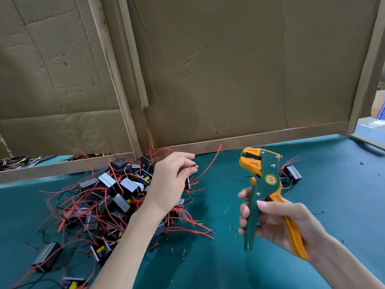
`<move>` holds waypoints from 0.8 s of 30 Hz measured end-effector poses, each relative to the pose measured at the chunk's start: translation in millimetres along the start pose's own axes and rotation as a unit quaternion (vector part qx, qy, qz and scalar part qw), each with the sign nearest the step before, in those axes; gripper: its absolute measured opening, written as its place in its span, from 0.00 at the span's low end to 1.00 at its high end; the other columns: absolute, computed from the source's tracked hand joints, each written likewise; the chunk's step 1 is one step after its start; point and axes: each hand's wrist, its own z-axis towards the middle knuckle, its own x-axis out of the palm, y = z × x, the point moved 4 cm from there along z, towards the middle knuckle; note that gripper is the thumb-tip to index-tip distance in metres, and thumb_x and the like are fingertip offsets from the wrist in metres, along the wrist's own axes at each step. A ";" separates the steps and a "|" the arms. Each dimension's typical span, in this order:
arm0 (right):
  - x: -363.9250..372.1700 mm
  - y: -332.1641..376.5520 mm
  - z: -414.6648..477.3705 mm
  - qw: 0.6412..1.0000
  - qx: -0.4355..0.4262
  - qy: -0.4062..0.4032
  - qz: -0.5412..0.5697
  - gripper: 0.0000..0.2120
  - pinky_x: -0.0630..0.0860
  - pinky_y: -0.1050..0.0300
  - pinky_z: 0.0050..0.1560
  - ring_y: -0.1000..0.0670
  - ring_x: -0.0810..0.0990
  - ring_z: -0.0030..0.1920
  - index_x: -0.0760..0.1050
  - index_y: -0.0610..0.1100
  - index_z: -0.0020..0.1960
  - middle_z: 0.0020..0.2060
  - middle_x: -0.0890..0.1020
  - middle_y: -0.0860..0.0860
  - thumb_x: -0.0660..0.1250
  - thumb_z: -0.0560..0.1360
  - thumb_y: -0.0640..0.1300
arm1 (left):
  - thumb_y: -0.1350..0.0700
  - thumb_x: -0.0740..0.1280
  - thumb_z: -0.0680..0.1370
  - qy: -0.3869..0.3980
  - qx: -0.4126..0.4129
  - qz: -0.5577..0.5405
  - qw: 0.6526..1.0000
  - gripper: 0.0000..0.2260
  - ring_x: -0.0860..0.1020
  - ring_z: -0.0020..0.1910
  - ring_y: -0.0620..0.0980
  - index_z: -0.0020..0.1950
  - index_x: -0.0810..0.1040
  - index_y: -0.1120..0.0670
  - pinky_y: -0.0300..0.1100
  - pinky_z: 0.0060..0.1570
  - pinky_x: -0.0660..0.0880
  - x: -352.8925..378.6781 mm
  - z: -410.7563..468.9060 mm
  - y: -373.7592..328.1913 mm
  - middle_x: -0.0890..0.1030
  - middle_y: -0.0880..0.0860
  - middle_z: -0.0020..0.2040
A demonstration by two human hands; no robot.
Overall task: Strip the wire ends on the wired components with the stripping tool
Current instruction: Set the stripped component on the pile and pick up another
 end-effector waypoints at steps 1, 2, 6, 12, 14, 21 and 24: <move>3.5 1.7 -1.8 0.999 -0.005 0.033 0.006 0.20 0.79 0.44 0.46 0.40 0.81 0.41 0.81 0.39 0.52 0.40 0.80 0.38 0.80 0.62 0.41 | 0.66 0.69 0.75 0.011 0.008 0.023 1.000 0.04 0.80 0.45 0.44 0.45 0.83 0.60 0.38 0.50 0.75 4.0 -2.2 -1.2 0.82 0.51 0.48; 7.3 2.6 -3.5 0.998 -0.008 0.067 0.010 0.17 0.79 0.44 0.47 0.41 0.81 0.42 0.81 0.40 0.52 0.43 0.80 0.39 0.78 0.65 0.41 | 0.64 0.68 0.77 0.026 0.012 0.043 0.999 0.03 0.78 0.44 0.43 0.45 0.82 0.58 0.38 0.47 0.73 9.1 -4.6 -2.0 0.82 0.49 0.44; 12.6 0.4 -3.8 0.995 -0.039 0.096 0.007 0.11 0.78 0.45 0.50 0.41 0.82 0.44 0.79 0.42 0.52 0.64 0.77 0.37 0.73 0.70 0.40 | 0.58 0.63 0.80 0.089 0.025 0.059 0.994 0.03 0.73 0.40 0.45 0.46 0.75 0.54 0.40 0.43 0.68 35.1 -13.5 -6.9 0.76 0.47 0.38; 3.7 -0.1 2.5 0.996 -0.040 -0.032 0.073 0.08 0.81 0.46 0.45 0.41 0.82 0.40 0.79 0.39 0.48 0.64 0.76 0.35 0.65 0.71 0.34 | 0.56 0.64 0.80 0.109 -0.031 -0.113 0.987 0.04 0.75 0.36 0.44 0.49 0.78 0.50 0.42 0.42 0.79 47.0 -19.7 -19.3 0.77 0.45 0.33; 2.0 0.2 3.3 0.993 -0.036 -0.057 0.095 0.08 0.81 0.47 0.43 0.41 0.82 0.39 0.78 0.39 0.47 0.62 0.78 0.34 0.63 0.70 0.36 | 0.57 0.63 0.81 0.115 -0.054 -0.161 0.979 0.05 0.76 0.37 0.43 0.49 0.79 0.50 0.46 0.38 0.80 47.9 -20.0 -23.1 0.77 0.45 0.33; 0.2 -2.5 1.5 0.992 -0.012 -0.065 0.107 0.12 0.81 0.45 0.42 0.39 0.83 0.40 0.82 0.37 0.46 0.56 0.80 0.32 0.76 0.62 0.33 | 0.61 0.59 0.82 0.154 -0.095 -0.241 0.954 0.08 0.78 0.40 0.41 0.52 0.78 0.55 0.35 0.43 0.74 46.6 -21.3 -31.3 0.82 0.48 0.38; 2.7 1.5 -0.2 0.996 -0.023 -0.040 0.081 0.10 0.81 0.46 0.45 0.40 0.82 0.41 0.82 0.39 0.46 0.62 0.78 0.33 0.73 0.65 0.36 | 0.61 0.60 0.81 0.143 -0.095 -0.257 0.951 0.07 0.79 0.40 0.42 0.50 0.78 0.56 0.36 0.44 0.74 35.3 -15.9 -26.9 0.82 0.47 0.37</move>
